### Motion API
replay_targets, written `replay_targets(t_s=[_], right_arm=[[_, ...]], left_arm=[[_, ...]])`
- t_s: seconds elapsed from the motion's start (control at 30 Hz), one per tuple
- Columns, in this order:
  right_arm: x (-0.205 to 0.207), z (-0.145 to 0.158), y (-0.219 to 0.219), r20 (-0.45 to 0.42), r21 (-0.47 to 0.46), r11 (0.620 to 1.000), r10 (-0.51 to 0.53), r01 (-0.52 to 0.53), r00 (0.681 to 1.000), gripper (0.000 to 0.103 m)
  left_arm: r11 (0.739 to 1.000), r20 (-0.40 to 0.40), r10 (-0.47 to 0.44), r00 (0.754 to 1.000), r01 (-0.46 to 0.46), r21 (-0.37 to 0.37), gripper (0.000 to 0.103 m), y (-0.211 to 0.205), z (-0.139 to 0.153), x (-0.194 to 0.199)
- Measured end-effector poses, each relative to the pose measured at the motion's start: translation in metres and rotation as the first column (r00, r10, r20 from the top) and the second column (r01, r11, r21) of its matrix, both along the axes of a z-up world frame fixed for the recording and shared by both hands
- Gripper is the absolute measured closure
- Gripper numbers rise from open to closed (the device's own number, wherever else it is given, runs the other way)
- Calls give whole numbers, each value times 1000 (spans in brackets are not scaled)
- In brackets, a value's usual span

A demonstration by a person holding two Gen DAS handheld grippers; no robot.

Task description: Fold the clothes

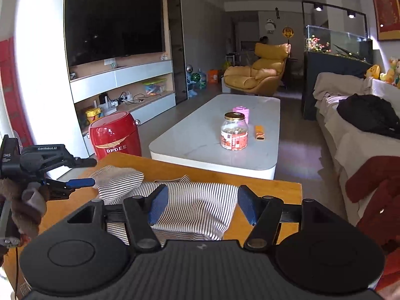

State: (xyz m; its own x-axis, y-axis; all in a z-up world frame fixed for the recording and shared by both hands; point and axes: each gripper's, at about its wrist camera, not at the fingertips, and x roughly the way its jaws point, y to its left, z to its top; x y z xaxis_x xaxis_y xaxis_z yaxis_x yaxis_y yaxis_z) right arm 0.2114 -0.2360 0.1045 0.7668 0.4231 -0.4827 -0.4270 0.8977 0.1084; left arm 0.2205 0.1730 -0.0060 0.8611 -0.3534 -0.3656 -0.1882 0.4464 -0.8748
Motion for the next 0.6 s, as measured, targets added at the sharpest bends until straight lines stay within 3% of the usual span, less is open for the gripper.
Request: replay_targets(t_s=[0.03,0.2,0.3,0.33,0.37,0.43,0.53,0.6], right_arm=[[-1,-5,2,-13,17,1000,10,-9,1000,40],[-7,-17,10,-28,49,998,47,-45,999,38],[-14,-18,9,-22,35,998,48,-47,999,38],[-17,-18,8,-18,30,999,42,-42,999,38],[-19,-17,6,-15,26,999,36,-36,999,38],[-23,-15,-1,-6,27,999,21,-21,1000,38],[-26,-13,-15,6,36,999,-18,18,1000,38],[-23,-12,-22,9,51,997,-52,52,999,38]], left_arm=[[999,-24,35,999,-35,-16,36,10,-5,1],[990,-120,143,983,-141,19,31,41,-19,21],[987,-148,152,977,-141,79,28,46,-22,43],[985,-151,154,976,-139,106,35,45,-21,50],[981,-151,156,976,-135,138,60,43,-19,57],[963,-99,144,985,-116,244,97,34,-1,66],[946,75,49,996,-70,315,98,3,40,67],[947,154,-58,986,6,320,98,-23,61,69]])
